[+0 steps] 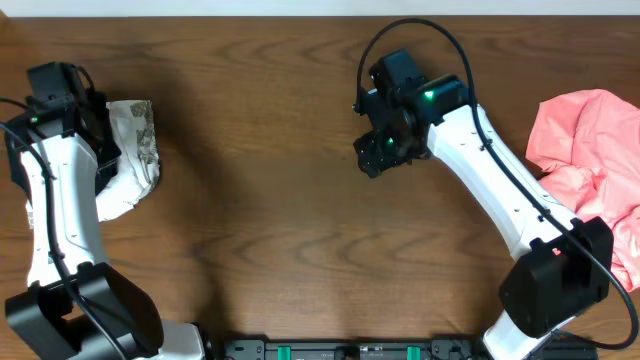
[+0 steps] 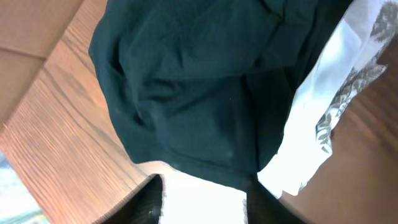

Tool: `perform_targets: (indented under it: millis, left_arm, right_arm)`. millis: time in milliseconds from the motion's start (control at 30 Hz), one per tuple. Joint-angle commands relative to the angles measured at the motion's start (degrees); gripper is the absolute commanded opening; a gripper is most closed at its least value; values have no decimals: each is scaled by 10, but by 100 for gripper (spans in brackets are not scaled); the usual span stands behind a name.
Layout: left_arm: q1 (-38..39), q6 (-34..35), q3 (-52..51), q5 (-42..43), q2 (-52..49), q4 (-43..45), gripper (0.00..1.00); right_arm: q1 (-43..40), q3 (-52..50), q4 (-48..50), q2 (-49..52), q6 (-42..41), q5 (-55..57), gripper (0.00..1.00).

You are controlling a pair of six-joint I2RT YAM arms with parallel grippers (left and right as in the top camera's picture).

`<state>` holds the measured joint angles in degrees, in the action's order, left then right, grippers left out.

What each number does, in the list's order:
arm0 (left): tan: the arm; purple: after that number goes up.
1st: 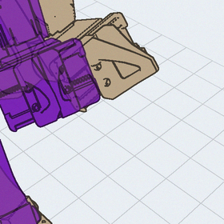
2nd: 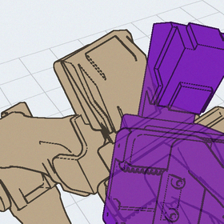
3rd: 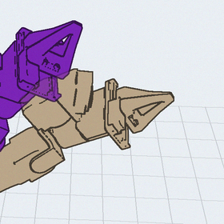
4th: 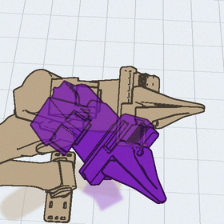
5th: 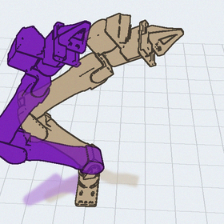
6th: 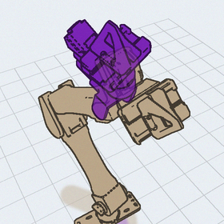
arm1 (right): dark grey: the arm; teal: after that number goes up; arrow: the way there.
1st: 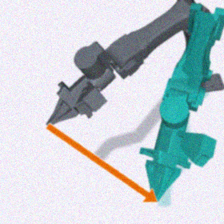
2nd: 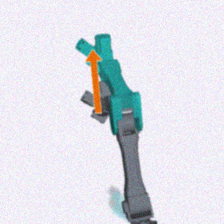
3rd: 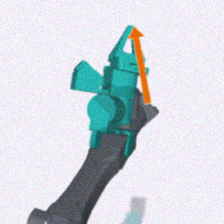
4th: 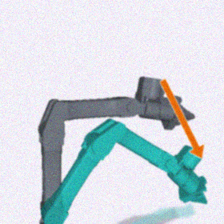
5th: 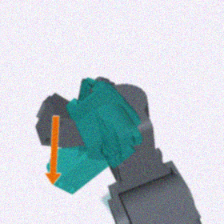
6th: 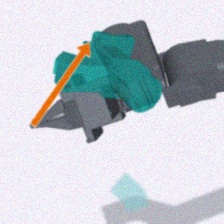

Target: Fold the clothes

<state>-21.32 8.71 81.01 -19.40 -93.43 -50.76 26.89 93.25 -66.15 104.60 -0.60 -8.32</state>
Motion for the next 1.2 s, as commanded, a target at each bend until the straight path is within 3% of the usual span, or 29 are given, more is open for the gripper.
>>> perform_targets:
  millis: [0,600,633,667,733,767,1167]
  left_arm:
    - [-2,19,-3,16,-10,-2,47]
    - [-1,19,-11,24,-112,3,47]
    - [-1,18,-11,23,-112,3,41]
    - [-1,18,-11,22,-112,3,25]
    - [-1,18,-11,22,-112,3,10]
    - [-1,18,-11,22,-112,3,8]
    - [-1,19,-8,22,-79,-51,6]
  right_arm:
    - [-4,4,0,-1,3,4,68]
    - [-4,4,-1,-1,3,4,68]
    - [-4,4,-1,-1,3,4,68]
    - [-4,4,-1,-1,3,4,68]
    - [-4,4,-1,-1,3,4,68]
    - [-4,4,-1,-1,3,4,68]
    - [-4,4,-1,-1,3,4,68]
